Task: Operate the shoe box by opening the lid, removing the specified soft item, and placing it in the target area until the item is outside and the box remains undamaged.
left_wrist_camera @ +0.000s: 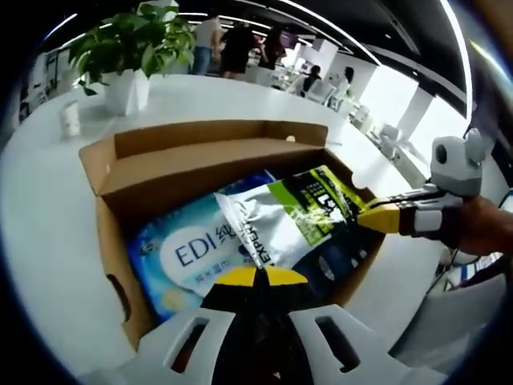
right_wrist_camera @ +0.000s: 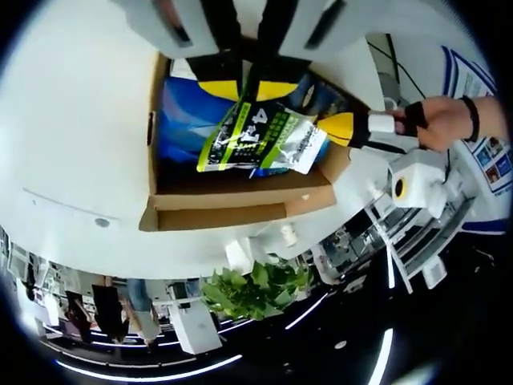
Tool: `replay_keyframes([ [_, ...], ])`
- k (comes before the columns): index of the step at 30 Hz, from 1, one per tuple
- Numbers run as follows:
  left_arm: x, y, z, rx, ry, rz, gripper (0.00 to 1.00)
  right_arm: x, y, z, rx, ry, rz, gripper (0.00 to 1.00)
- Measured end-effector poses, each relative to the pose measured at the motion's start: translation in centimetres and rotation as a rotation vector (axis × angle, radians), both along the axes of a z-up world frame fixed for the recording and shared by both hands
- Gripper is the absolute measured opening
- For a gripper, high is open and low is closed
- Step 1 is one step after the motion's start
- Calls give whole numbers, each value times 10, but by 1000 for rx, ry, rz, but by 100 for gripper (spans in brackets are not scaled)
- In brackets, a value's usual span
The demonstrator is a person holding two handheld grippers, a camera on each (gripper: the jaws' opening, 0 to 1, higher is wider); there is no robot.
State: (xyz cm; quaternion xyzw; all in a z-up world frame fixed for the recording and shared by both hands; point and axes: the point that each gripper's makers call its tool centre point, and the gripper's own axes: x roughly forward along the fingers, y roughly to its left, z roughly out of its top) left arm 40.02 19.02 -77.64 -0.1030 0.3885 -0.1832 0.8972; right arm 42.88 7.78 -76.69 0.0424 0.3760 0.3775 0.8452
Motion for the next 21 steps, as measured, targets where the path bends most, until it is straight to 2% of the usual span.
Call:
replay_keyframes([
  [5,3,-1,3,-3,-15,-4,0,0,-3,8,20,-10,-14,0],
  [12,4,-8,20,-8,-49,-22,0,-6,-11,22,33,-35,-28,1],
  [21,8,-35,42,-2,-92,-80,0,-9,-40,38,61,-68,-74,1],
])
